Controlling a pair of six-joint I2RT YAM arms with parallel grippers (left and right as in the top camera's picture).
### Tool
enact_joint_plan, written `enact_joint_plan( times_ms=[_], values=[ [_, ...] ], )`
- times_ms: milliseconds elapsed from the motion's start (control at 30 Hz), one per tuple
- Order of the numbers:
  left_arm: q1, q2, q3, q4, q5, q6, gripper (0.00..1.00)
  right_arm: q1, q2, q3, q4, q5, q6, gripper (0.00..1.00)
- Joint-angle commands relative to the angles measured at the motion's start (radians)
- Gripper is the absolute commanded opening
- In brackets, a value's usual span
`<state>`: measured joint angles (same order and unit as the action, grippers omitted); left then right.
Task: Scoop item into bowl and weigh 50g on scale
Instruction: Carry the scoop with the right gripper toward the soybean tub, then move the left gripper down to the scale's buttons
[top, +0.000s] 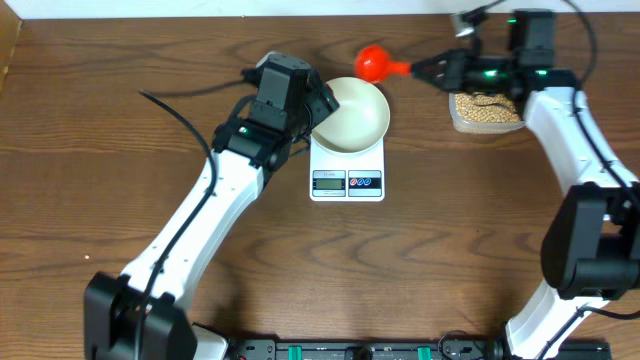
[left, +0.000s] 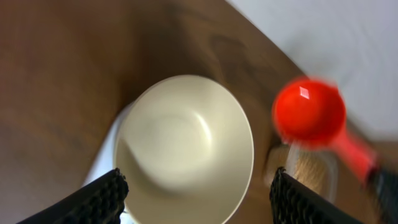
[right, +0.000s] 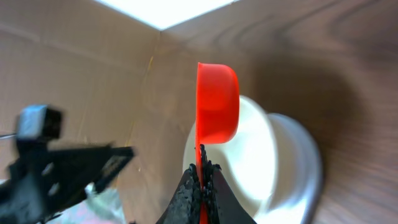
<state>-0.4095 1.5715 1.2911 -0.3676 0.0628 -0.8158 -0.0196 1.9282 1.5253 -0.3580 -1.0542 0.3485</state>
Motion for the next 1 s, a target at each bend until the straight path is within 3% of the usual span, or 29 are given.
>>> enact_joint_plan(
  times_ms=[0, 100, 267, 433, 467, 500, 567, 667, 733, 900, 967],
  values=[
    [0.003, -0.086, 0.005, -0.006, 0.143, 0.534, 0.78, -0.034, -0.083, 0.029, -0.003, -0.021, -0.021, 0.01],
    [0.005, -0.109, 0.005, -0.028, 0.249, 0.663, 0.77, -0.037, -0.159, 0.029, -0.041, 0.019, -0.083, 0.01],
    [0.005, -0.080, 0.003, -0.156, 0.255, 0.658, 0.74, 0.010, -0.296, 0.029, -0.329, 0.296, -0.232, 0.01],
    [-0.001, -0.067, -0.021, -0.292, 0.232, 0.643, 0.44, 0.013, -0.318, 0.029, -0.474, 0.375, -0.264, 0.01],
    [-0.008, -0.067, -0.021, -0.306, 0.232, 0.643, 0.35, 0.008, -0.318, 0.029, -0.474, 0.376, -0.264, 0.01],
    [-0.039, -0.067, -0.022, -0.332, 0.211, 0.636, 0.19, -0.003, -0.318, 0.029, -0.467, 0.389, -0.262, 0.01],
    [-0.089, -0.067, -0.027, -0.357, 0.143, 0.611, 0.08, -0.010, -0.318, 0.029, -0.461, 0.430, -0.247, 0.01],
    [-0.206, -0.067, -0.069, -0.359, -0.005, 0.523, 0.08, -0.014, -0.318, 0.029, -0.462, 0.503, -0.229, 0.01],
    [-0.289, -0.070, -0.143, -0.266, -0.109, 0.479, 0.07, -0.014, -0.318, 0.029, -0.465, 0.504, -0.230, 0.01],
    [-0.356, -0.067, -0.295, -0.027, -0.142, 0.485, 0.08, -0.014, -0.318, 0.028, -0.478, 0.506, -0.230, 0.01],
    [-0.352, -0.053, -0.338, 0.043, -0.143, 0.573, 0.07, -0.013, -0.318, 0.023, -0.470, 0.518, -0.230, 0.01]
  ],
)
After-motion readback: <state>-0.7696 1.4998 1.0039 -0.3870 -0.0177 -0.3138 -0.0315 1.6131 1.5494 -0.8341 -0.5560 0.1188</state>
